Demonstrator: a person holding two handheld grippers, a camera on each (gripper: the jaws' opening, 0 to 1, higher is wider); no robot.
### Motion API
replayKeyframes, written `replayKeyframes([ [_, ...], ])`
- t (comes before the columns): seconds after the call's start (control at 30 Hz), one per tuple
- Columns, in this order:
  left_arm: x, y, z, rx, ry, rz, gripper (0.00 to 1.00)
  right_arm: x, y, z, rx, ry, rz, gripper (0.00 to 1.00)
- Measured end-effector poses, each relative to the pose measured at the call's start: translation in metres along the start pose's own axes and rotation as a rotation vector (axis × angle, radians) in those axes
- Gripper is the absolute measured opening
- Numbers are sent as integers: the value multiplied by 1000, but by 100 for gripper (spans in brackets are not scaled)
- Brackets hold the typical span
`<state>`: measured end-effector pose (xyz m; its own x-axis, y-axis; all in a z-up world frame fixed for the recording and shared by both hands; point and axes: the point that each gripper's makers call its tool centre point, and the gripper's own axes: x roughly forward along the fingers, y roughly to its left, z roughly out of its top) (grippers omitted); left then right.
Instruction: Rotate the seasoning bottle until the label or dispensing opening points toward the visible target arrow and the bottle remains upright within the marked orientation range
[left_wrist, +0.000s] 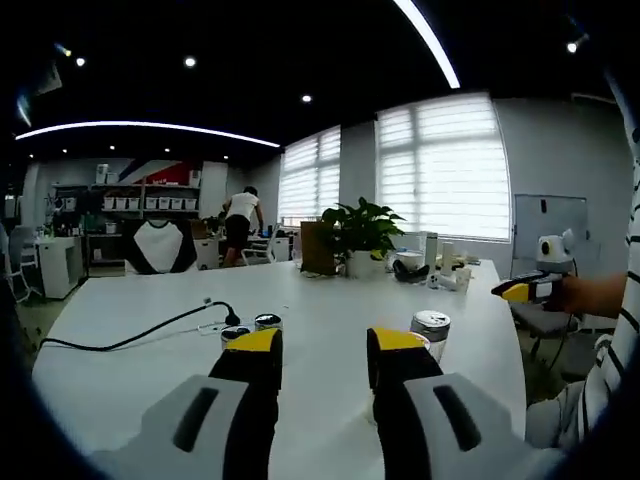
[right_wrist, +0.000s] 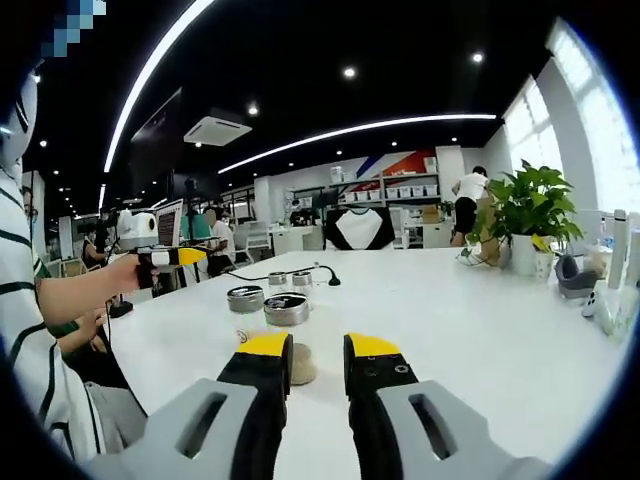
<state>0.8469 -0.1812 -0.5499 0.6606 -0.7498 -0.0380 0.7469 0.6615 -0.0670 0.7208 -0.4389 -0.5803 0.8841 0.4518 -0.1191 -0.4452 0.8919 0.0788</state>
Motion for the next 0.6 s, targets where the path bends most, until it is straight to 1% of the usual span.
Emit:
replayKeyframes([
  [0.03, 4, 0, -4, -35, 14, 1, 35, 0, 0, -1, 6, 1, -2, 18],
  [0.13, 13, 0, -6, -26, 16, -5, 35, -1, 0, -3, 14, 6, -6, 18],
  [0.27, 29, -5, -9, -10, 43, -41, 35, -3, -2, -5, 18, 10, -16, 18],
  [0.37, 40, -4, -14, -3, 66, -44, 35, -3, -4, -6, 21, 15, -24, 18],
  [0.4, 43, -5, -17, -17, 75, -45, 35, -4, -5, -6, 22, 15, -26, 18],
  [0.53, 53, -10, -24, -19, 82, -53, 35, -4, -7, -8, 40, 13, -35, 17],
  [0.6, 59, -10, -24, -14, 86, -56, 35, -3, -8, -11, 45, 23, -37, 17],
])
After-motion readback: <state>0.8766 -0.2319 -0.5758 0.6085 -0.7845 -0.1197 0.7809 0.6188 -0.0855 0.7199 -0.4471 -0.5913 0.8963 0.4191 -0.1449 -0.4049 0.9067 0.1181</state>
